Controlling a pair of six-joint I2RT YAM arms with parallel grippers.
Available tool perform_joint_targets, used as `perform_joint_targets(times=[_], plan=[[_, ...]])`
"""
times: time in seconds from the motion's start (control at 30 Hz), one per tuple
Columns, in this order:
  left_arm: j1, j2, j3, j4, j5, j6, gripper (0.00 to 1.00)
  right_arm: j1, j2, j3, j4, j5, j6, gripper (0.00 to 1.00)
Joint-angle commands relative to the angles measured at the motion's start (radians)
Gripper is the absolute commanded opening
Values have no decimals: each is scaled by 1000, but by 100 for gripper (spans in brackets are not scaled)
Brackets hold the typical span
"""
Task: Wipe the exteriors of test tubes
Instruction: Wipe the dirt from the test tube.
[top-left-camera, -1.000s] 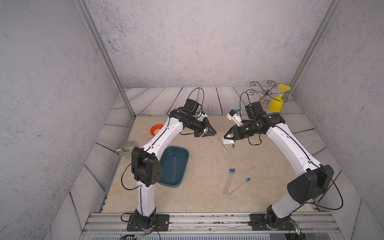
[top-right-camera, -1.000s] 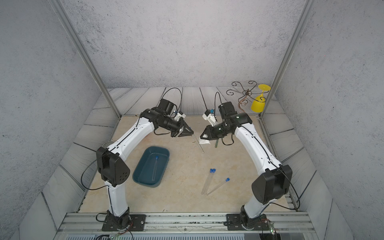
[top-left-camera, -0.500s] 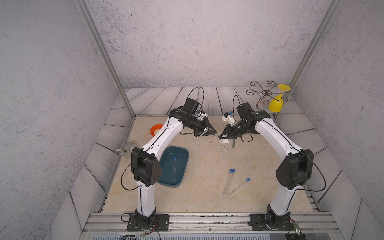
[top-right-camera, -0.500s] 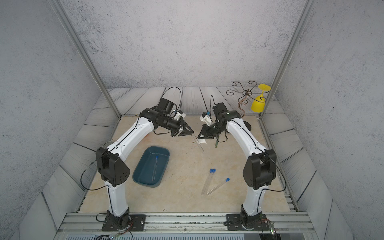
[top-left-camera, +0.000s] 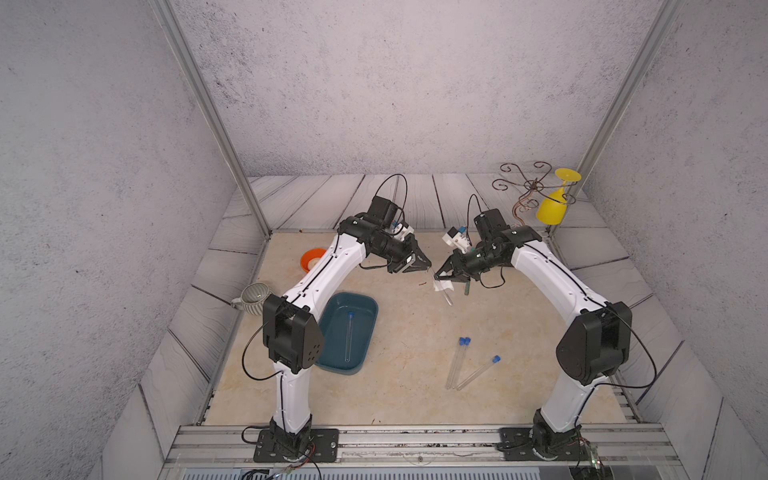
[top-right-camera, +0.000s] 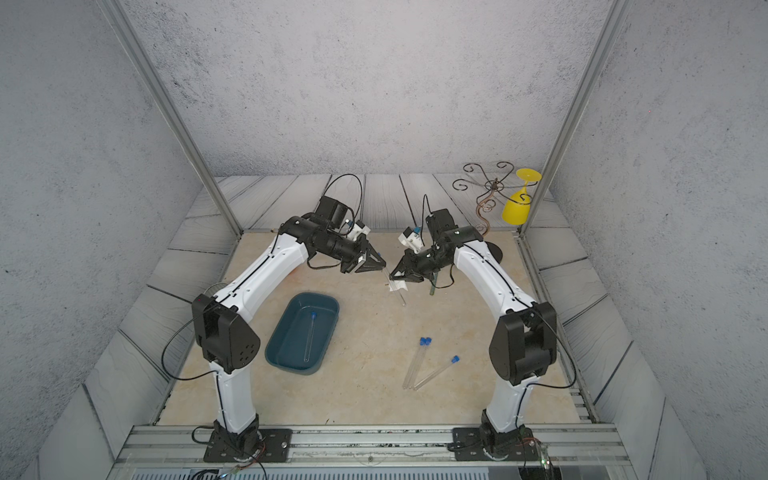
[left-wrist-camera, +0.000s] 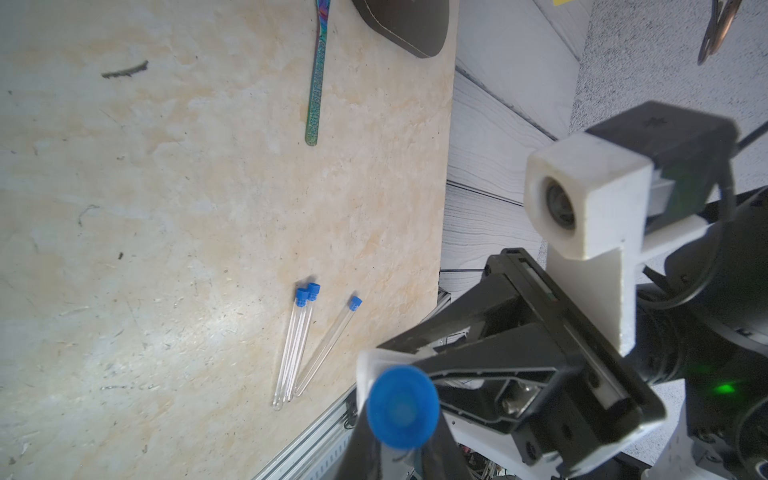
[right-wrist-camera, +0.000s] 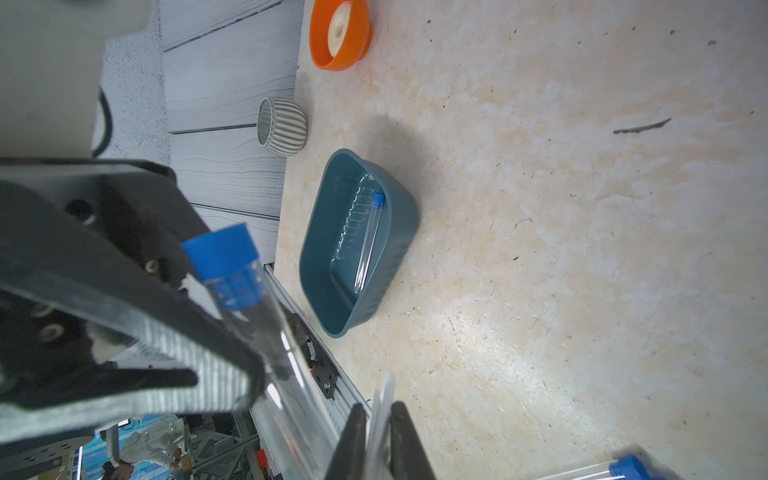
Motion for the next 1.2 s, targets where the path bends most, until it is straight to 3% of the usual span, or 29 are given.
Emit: perform_joint_targets(times=[0.0, 0.47, 0.93, 1.17], plan=[[12, 2, 22, -17, -14, 29, 0, -37, -88, -39, 55, -64, 76, 14], [21, 4, 19, 24, 4, -6, 0, -70, -151, -160, 214, -171, 194, 14], [21, -21, -42, 187, 72, -133, 0, -55, -96, -223, 592, -253, 401, 15], [21, -38, -94, 289, 97, -204, 0, -55, -97, -239, 592, -252, 369, 16]])
